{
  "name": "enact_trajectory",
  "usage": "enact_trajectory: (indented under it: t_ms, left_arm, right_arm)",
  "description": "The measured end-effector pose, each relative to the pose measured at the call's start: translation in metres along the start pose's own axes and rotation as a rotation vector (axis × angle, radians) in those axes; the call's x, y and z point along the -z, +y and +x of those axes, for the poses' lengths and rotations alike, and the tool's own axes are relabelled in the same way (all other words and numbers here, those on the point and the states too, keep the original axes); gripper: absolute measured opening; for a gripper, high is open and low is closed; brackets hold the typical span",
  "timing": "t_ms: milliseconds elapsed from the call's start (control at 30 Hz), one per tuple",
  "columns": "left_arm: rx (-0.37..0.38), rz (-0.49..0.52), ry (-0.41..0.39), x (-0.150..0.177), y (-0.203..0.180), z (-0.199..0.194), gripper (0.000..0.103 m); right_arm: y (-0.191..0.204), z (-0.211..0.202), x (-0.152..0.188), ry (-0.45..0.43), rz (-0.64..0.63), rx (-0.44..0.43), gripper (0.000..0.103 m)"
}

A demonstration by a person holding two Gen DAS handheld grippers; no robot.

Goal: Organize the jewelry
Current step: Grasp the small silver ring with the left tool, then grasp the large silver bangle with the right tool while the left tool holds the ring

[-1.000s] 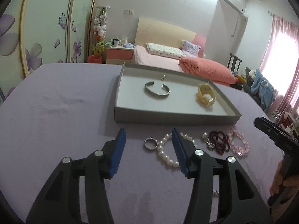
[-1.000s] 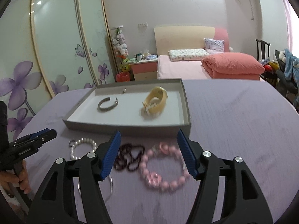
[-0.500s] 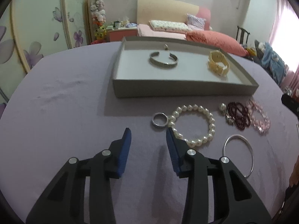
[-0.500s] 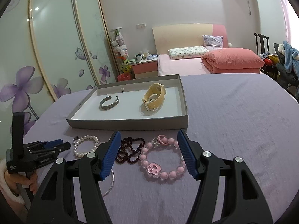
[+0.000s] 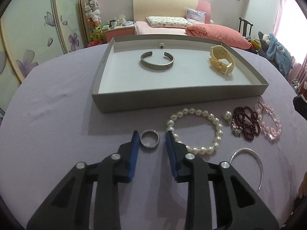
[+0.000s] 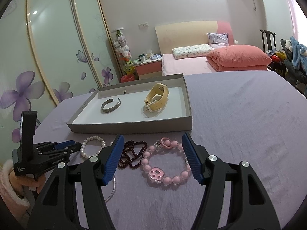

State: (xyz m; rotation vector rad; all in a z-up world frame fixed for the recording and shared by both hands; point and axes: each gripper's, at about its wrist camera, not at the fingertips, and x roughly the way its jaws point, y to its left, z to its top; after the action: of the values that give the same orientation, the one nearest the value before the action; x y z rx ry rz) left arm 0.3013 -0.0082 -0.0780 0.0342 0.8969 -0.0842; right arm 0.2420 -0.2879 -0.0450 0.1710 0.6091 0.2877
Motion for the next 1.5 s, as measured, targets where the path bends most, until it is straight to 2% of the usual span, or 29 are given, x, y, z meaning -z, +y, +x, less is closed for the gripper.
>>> enact_trajectory:
  t_ms: [67,233,433,700,767,833,1033,1233,1500]
  left_arm:
    - [-0.005,0.000,0.000,-0.002,0.000,0.001,0.022]
    - [0.015,-0.026,-0.006,0.000,0.006,-0.002,0.022]
    - [0.011,-0.109,-0.051,0.005,0.035,-0.015,0.022]
    - [-0.029,-0.231,-0.124,0.015,0.091,-0.045,0.022]
    - [-0.033,-0.242,-0.129,0.016,0.099,-0.048,0.022]
    - [-0.029,-0.249,-0.134,0.019,0.105,-0.050,0.022]
    - [-0.006,-0.268,-0.150,0.024,0.115,-0.056,0.022]
    - [0.004,-0.282,-0.167,0.024,0.123,-0.060,0.022]
    - [0.008,-0.286,-0.170,0.024,0.126,-0.061,0.022]
  right_arm:
    - [0.000,-0.001,-0.001,-0.001,0.002,0.000,0.063]
    - [0.000,-0.002,0.000,0.000,0.000,-0.001,0.063]
    - [0.005,-0.002,0.005,0.022,-0.009,-0.008,0.063]
    - [0.038,0.004,0.024,0.124,-0.072,-0.078,0.063]
    - [0.050,0.008,0.031,0.164,-0.102,-0.091,0.065]
    - [0.061,0.011,0.037,0.194,-0.127,-0.094,0.071]
    - [0.092,0.024,0.051,0.274,-0.204,-0.055,0.087]
    - [0.107,0.043,0.059,0.342,-0.256,0.052,0.089]
    - [0.107,0.052,0.054,0.345,-0.257,0.060,0.089]
